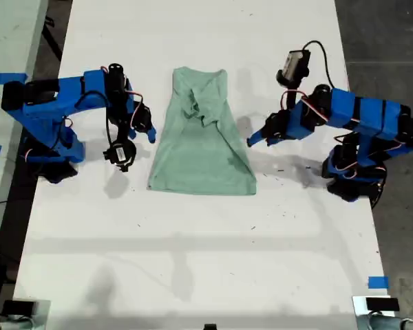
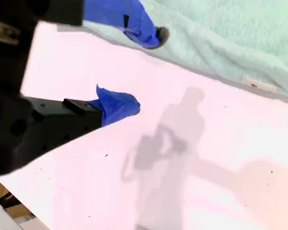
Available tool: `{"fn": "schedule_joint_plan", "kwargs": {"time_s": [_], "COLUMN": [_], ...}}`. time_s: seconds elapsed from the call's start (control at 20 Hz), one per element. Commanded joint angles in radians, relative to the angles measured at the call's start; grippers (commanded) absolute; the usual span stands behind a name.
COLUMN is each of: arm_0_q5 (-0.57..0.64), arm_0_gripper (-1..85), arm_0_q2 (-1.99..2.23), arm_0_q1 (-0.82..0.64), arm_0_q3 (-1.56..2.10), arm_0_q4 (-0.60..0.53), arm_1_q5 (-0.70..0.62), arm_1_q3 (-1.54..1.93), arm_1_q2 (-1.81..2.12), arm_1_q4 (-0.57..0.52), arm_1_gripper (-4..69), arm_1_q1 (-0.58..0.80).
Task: Fold tshirt
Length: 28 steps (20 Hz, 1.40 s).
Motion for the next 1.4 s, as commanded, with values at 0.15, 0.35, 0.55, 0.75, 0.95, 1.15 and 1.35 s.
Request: {"fn": "schedule_joint_plan", "kwargs": {"time_s": [0.15, 0.35, 0.55, 0.75, 0.95, 1.15, 1.35], "arm_0_q5": [-0.008, -0.006, -0.003, -0.003, -0.008, -0.006, -0.003], "arm_0_gripper": [16.0, 15.8, 15.5, 15.2, 15.0, 14.7, 14.6], "arm_0_q2": [0.052, 0.051, 0.051, 0.055, 0.069, 0.077, 0.077], "arm_0_q1": [0.018, 0.014, 0.012, 0.012, 0.015, 0.017, 0.014], "arm_0_q3": [0.000, 0.003, 0.005, 0.015, 0.029, 0.041, 0.041], "arm_0_q4": [-0.026, -0.028, -0.026, -0.025, -0.025, -0.029, -0.035], "arm_1_q5": [0.006, -0.008, 0.028, 0.040, 0.061, 0.034, 0.018], "arm_1_q3": [0.009, 0.156, 0.255, 0.272, 0.267, 0.233, 0.069], "arm_1_q2": [-0.020, -0.063, -0.227, -0.391, -0.454, -0.416, -0.318], "arm_1_q4": [-0.052, -0.206, -0.397, -0.509, -0.537, -0.443, -0.229], "arm_1_gripper": [23.6, 23.8, 22.3, 19.8, -1.8, -1.9, -1.9], "arm_1_q1": [-0.057, -0.104, -0.137, -0.129, -0.114, -0.112, -0.127]}}
